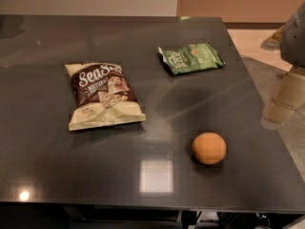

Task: Pick brown chip bag

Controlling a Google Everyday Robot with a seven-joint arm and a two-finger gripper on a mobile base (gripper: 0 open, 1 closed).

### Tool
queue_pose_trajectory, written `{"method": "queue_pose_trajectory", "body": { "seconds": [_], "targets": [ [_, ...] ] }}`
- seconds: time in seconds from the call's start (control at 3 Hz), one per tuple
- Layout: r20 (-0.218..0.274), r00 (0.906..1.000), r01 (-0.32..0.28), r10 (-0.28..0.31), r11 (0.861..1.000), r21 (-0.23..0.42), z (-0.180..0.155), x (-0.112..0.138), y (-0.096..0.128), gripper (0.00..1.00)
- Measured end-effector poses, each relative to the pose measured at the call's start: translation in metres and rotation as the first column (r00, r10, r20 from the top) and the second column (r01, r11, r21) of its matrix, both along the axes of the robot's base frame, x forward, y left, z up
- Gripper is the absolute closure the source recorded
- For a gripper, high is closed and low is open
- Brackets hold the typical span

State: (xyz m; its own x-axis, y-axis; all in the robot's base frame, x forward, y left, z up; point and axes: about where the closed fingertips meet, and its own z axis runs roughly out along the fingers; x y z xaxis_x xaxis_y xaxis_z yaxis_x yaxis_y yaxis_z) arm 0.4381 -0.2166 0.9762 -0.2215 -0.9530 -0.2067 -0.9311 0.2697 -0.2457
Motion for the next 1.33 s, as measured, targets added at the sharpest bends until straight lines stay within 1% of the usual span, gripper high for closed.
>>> {"method": "queue_pose_trajectory", "body": {
  "seconds": [0.33, 0.67, 1.0, 1.33],
  "targets": [
    [0.000, 1.0000, 0.000, 0.000, 1.000, 0.000, 0.000, 0.000, 0.000, 0.00],
    [-0.045, 0.9990, -0.008, 0.008, 1.000, 0.002, -0.004, 0.021, 0.008, 0.00],
    [-0.085, 0.9960, 0.030, -0.029, 1.000, 0.005, -0.020, 0.070, 0.028, 0.00],
    [-0.123, 0.9859, 0.115, -0.113, 0.993, 0.008, -0.048, 0.122, 0.060, 0.00]
  ]
}}
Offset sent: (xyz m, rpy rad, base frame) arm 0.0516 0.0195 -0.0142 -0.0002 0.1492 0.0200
